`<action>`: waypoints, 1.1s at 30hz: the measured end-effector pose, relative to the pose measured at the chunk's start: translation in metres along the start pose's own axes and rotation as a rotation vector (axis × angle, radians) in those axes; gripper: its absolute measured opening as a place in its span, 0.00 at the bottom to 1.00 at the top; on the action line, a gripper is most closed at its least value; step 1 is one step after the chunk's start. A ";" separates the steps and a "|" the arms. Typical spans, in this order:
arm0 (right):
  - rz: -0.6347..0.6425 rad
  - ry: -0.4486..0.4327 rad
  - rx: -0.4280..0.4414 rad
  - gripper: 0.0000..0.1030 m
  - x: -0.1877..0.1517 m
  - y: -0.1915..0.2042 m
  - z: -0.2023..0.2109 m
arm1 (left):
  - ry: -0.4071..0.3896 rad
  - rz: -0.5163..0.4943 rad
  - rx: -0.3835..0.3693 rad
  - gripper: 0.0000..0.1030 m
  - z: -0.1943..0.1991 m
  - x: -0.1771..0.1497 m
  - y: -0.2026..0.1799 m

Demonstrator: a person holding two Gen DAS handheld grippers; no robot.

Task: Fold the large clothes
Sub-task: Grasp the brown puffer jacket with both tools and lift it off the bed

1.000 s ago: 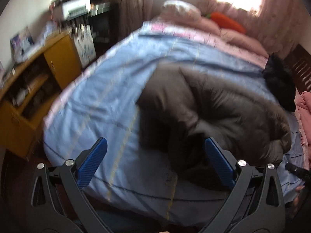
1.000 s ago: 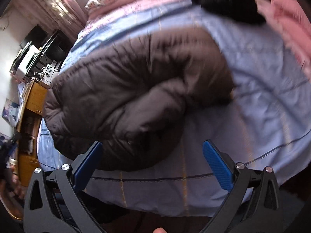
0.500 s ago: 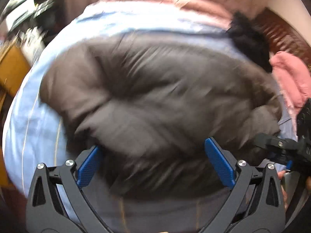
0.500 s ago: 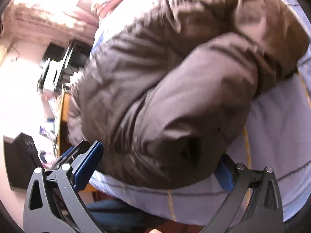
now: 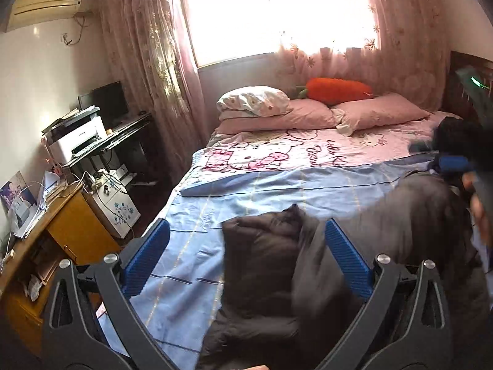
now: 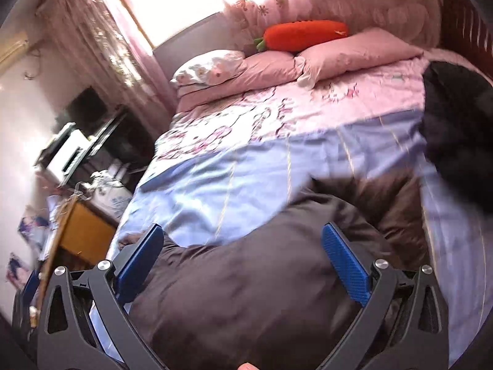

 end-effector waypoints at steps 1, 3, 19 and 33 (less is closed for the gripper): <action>-0.012 -0.010 -0.003 0.99 0.011 -0.006 -0.010 | 0.002 -0.003 -0.003 0.98 -0.005 -0.005 0.001; -0.029 -0.042 0.009 0.99 0.014 -0.017 -0.010 | 0.043 -0.027 -0.043 0.98 -0.021 -0.025 -0.017; 0.005 -0.031 -0.587 0.99 -0.190 -0.260 0.124 | 0.088 -0.036 -0.070 0.98 -0.008 -0.148 -0.012; -0.031 -0.071 -0.325 0.99 -0.204 -0.212 0.140 | 0.111 0.126 -0.102 0.98 -0.007 -0.177 0.011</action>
Point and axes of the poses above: each gripper's, at about its wrist camera, not at the fingertips, and z roughly against the way its jaws point, y to its left, x to its top, the point moved 2 cm from there along -z, roughly the way its jaws point, and after that the axes turned 6 degrees about x, right-handed, at the moved point
